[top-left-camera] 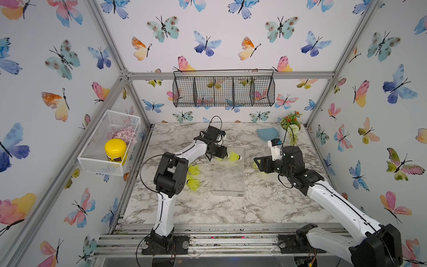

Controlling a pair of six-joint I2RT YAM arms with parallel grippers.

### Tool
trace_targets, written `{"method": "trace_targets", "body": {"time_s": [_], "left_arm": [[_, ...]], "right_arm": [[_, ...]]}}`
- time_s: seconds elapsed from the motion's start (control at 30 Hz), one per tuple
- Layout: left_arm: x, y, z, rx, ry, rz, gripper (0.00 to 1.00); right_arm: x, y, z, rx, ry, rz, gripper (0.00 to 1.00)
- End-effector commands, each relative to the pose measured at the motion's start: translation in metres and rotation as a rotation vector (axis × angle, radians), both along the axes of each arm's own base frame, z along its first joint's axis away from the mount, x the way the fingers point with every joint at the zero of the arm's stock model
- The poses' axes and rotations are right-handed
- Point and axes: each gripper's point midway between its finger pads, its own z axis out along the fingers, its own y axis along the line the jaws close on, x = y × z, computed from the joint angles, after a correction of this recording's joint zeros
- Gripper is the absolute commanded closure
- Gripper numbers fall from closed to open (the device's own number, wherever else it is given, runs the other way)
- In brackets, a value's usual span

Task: Put the shuttlecocks into the storage box
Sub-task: Place the shuttlecock in the storage box.

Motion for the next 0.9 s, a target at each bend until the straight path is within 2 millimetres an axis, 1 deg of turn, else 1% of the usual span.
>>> {"method": "trace_targets", "body": {"time_s": [0.0,0.17,0.33,0.47,0.6,0.67,0.7,0.87], "left_arm": [[0.008,0.004,-0.004,0.025,-0.011,0.019,0.45],[0.011,0.012,0.002,0.065,-0.043,0.045,0.45],[0.009,0.018,0.013,0.08,-0.07,0.058,0.38],[0.004,0.017,0.026,0.07,-0.087,0.055,0.36],[0.0,0.015,0.043,0.045,-0.106,0.052,0.34],[-0.001,0.015,0.044,0.039,-0.101,0.056,0.33],[-0.003,0.014,0.06,0.02,-0.125,0.056,0.33],[-0.009,0.021,0.08,0.013,-0.147,0.074,0.33]], "right_arm": [[-0.005,0.0,-0.009,-0.011,0.023,0.01,0.29],[-0.003,-0.003,-0.012,-0.019,0.023,-0.009,0.29],[-0.001,-0.007,-0.018,-0.041,0.034,-0.035,0.29],[0.002,-0.013,-0.022,-0.06,0.038,-0.067,0.28],[0.005,-0.014,-0.027,-0.069,0.051,-0.079,0.28],[0.007,-0.014,-0.029,-0.074,0.057,-0.085,0.28],[0.008,-0.014,-0.03,-0.078,0.057,-0.087,0.28],[0.013,-0.018,-0.033,-0.102,0.059,-0.111,0.27]]}}
